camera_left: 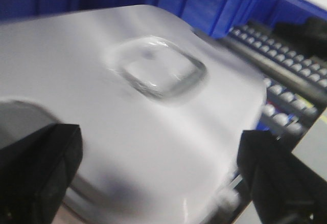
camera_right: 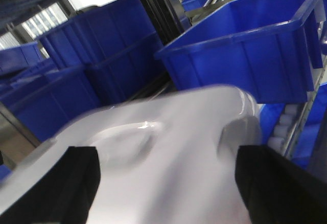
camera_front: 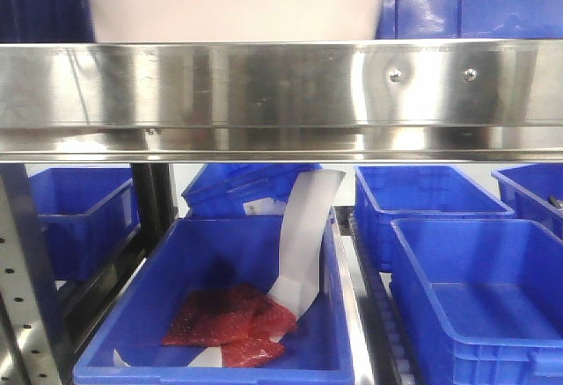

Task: Grab white bin and place on right shelf
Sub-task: 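Push the bin forward onto the upper shelf with both grippers, then open both grippers and release the bin on the shelf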

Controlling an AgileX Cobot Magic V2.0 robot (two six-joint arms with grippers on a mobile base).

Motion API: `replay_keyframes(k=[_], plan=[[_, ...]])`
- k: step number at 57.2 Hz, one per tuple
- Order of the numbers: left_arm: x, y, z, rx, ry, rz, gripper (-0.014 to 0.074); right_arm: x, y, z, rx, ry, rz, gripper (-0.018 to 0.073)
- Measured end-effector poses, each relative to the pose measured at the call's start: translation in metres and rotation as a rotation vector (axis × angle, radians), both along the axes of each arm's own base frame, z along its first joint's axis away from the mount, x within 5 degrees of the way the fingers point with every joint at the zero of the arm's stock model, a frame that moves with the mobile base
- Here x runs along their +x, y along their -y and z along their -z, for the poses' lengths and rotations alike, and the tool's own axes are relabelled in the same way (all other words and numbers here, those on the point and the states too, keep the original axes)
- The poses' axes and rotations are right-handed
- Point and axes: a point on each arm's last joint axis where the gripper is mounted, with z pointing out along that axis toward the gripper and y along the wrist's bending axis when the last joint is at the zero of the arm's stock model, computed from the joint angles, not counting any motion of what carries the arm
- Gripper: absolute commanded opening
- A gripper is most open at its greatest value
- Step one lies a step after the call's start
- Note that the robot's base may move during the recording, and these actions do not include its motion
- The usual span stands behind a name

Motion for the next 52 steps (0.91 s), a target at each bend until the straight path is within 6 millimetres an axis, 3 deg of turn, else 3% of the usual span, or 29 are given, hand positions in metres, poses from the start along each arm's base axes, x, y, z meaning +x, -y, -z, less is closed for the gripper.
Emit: replay_keyframes(k=[8,14,20,29,34,44,52], plan=[[-0.001,-0.006,0.007,0.079,-0.037,-0.016,0.0506,-0.003,0.001,-0.002,-0.03,0.012,-0.003,0.0629],[-0.008,-0.005,0.004,0.092,-0.048,0.019,0.0436,-0.012,0.001,-0.013,-0.032,0.042,-0.001,0.0544],[-0.021,0.001,-0.004,0.072,-0.053,0.094,0.0321,-0.024,0.002,-0.027,-0.032,0.083,0.0,0.0342],[-0.034,0.006,-0.021,-0.013,-0.02,0.137,0.0062,-0.044,0.002,-0.047,-0.032,0.14,-0.015,0.0061],[-0.04,0.007,-0.027,-0.025,-0.015,0.134,-0.0137,-0.055,0.002,-0.057,-0.033,0.169,-0.027,0.0073],[-0.051,0.008,-0.036,-0.011,-0.012,0.123,-0.012,-0.079,0.003,-0.07,-0.102,0.223,-0.04,0.0072],[-0.062,0.004,-0.036,0.083,-0.089,0.055,-0.012,-0.101,0.006,-0.064,-0.184,0.216,-0.027,0.0072]])
